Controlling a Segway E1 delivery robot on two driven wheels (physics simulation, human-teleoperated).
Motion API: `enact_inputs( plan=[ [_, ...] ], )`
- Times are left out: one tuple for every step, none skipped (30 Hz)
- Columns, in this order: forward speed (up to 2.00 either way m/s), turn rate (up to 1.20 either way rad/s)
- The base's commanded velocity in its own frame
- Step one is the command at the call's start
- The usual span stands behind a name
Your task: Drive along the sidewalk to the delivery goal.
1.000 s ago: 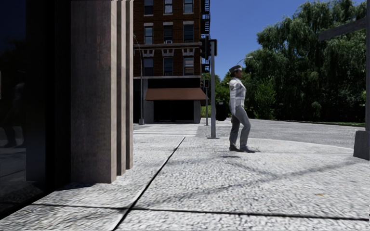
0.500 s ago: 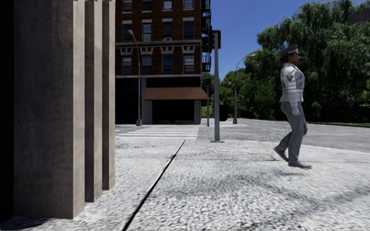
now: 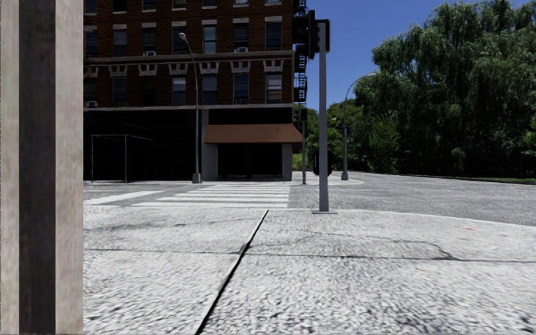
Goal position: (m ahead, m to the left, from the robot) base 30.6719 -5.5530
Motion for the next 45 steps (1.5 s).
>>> enact_inputs(
  plan=[
    [2.00,0.04],
    [2.00,0.13],
    [2.00,0.13],
    [2.00,0.13],
    [2.00,0.13],
    [2.00,0.13],
    [2.00,0.13],
    [2.00,0.13],
    [2.00,0.13],
    [2.00,0.13],
    [2.00,0.13],
    [2.00,0.13],
    [2.00,0.20],
    [2.00,0.28],
    [2.00,0.28],
    [2.00,0.30],
    [2.00,0.31],
    [2.00,0.31],
    [2.00,0.31],
    [2.00,0.31],
    [2.00,0.31],
    [2.00,0.31],
    [2.00,0.31],
    [2.00,0.32],
    [2.00,0.36],
    [2.00,0.36],
    [2.00,0.39],
    [2.00,0.39],
    [2.00,0.39],
    [2.00,0.39],
    [2.00,0.39],
    [2.00,0.28],
    [2.00,0.28],
    [2.00,0.18],
    [2.00,0.14],
    [2.00,0.14],
    [2.00,0.14],
    [2.00,0.14],
    [2.00,0.13],
    [2.00,0.13],
    [2.00,0.13],
    [2.00,0.13],
    [2.00,0.11],
    [2.00,0.11],
    [2.00,0.03]
  ],
)
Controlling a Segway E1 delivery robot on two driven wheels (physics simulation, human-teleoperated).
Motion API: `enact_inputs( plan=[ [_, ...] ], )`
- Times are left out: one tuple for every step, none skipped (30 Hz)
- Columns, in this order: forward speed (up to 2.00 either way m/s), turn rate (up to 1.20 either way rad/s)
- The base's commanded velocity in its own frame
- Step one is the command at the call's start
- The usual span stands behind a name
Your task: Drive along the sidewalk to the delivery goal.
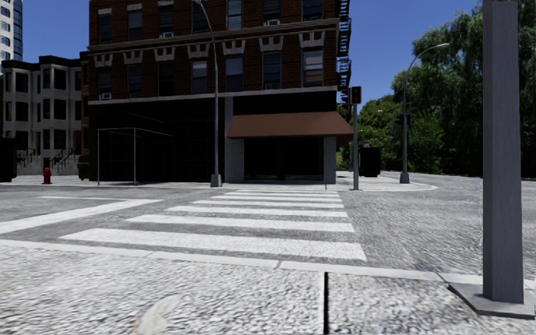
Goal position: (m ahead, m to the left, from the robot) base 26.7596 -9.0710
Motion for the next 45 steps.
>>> enact_inputs(
  plan=[
    [2.00,0.00],
    [2.00,0.00],
    [2.00,0.00],
    [2.00,0.00],
    [2.00,0.00],
    [2.00,0.00],
    [2.00,0.00],
    [2.00,0.00],
    [2.00,0.00],
    [2.00,0.00],
    [2.00,0.00],
    [2.00,0.00],
    [2.00,0.00],
    [2.00,0.00],
    [2.00,0.00],
    [2.00,0.00],
    [2.00,0.00],
    [2.00,0.00],
    [2.00,0.00],
    [2.00,0.00],
    [2.00,0.00],
    [2.00,0.00],
    [2.00,0.00],
    [2.00,0.00],
    [2.00,0.00],
    [2.00,0.00],
    [2.00,0.00],
    [2.00,0.00],
    [2.00,0.00],
    [2.00,0.00],
    [2.00,0.00],
    [2.00,0.00],
    [2.00,0.00],
    [2.00,0.00],
    [2.00,0.00],
    [2.00,0.00],
    [2.00,0.00],
    [2.00,0.00],
    [2.00,-0.02],
    [2.00,-0.02],
    [2.00,-0.02],
    [2.00,-0.03],
    [2.00,-0.11],
    [2.00,-0.11],
    [2.00,-0.25]
  ],
)
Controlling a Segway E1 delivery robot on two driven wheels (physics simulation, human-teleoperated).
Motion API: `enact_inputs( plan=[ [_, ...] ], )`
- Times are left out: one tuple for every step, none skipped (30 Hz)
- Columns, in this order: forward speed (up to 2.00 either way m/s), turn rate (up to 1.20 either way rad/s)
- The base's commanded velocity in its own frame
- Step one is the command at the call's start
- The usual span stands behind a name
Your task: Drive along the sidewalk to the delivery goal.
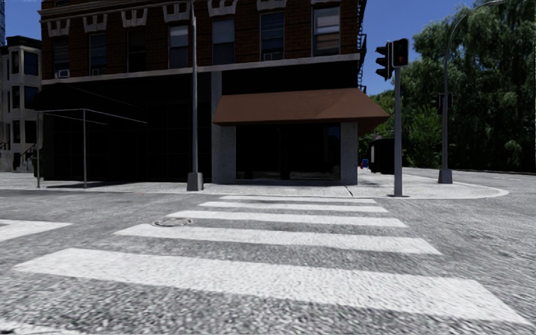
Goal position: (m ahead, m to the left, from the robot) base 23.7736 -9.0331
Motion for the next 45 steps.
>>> enact_inputs(
  plan=[
    [2.00,-0.29],
    [2.00,-0.31],
    [2.00,-0.31],
    [2.00,-0.31],
    [2.00,-0.31],
    [2.00,-0.31],
    [2.00,-0.28],
    [2.00,-0.22],
    [2.00,0.00],
    [2.00,0.00],
    [2.00,0.00],
    [2.00,0.00],
    [2.00,0.00],
    [2.00,0.00],
    [2.00,0.00],
    [2.00,0.00],
    [2.00,0.00],
    [2.00,0.00],
    [2.00,-0.02],
    [2.00,-0.19],
    [2.00,-0.19],
    [2.00,-0.19],
    [2.00,-0.19],
    [2.00,-0.19],
    [2.00,-0.19],
    [2.00,-0.20],
    [2.00,-0.20],
    [2.00,-0.20],
    [2.00,-0.21],
    [2.00,-0.21],
    [2.00,-0.21],
    [2.00,-0.21],
    [2.00,-0.21],
    [2.00,-0.21],
    [2.00,-0.21],
    [2.00,-0.21],
    [2.00,-0.21],
    [2.00,-0.21],
    [2.00,-0.24],
    [2.00,-0.26],
    [2.00,-0.28],
    [2.00,-0.28],
    [2.00,-0.30],
    [2.00,-0.30],
    [2.00,-0.30]
  ],
)
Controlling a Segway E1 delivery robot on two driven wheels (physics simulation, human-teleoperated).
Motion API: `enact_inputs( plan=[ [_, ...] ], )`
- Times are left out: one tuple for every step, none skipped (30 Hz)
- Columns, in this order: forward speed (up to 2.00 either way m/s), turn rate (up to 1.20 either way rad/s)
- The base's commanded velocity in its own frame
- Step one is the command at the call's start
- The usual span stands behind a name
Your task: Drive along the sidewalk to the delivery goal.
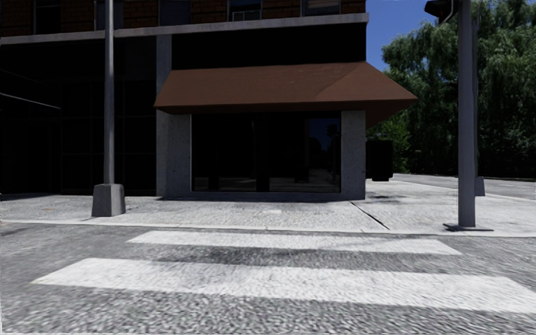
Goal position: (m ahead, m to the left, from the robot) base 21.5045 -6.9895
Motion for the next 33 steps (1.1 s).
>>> enact_inputs(
  plan=[
    [2.00,-0.31],
    [2.00,-0.32],
    [2.00,-0.33],
    [2.00,-0.33],
    [2.00,-0.38],
    [2.00,-0.40],
    [2.00,-0.41],
    [2.00,-0.41],
    [2.00,-0.41],
    [2.00,-0.41],
    [2.00,-0.41],
    [2.00,-0.41],
    [2.00,-0.41],
    [2.00,-0.41],
    [2.00,-0.41],
    [2.00,-0.41],
    [2.00,-0.41],
    [2.00,-0.41],
    [2.00,-0.41],
    [2.00,-0.41],
    [2.00,-0.41],
    [2.00,-0.41],
    [2.00,-0.41],
    [2.00,-0.41],
    [2.00,-0.41],
    [2.00,-0.41],
    [2.00,-0.41],
    [2.00,-0.41],
    [2.00,-0.41],
    [2.00,-0.42],
    [2.00,-0.42],
    [2.00,-0.42],
    [2.00,-0.43]
  ],
)
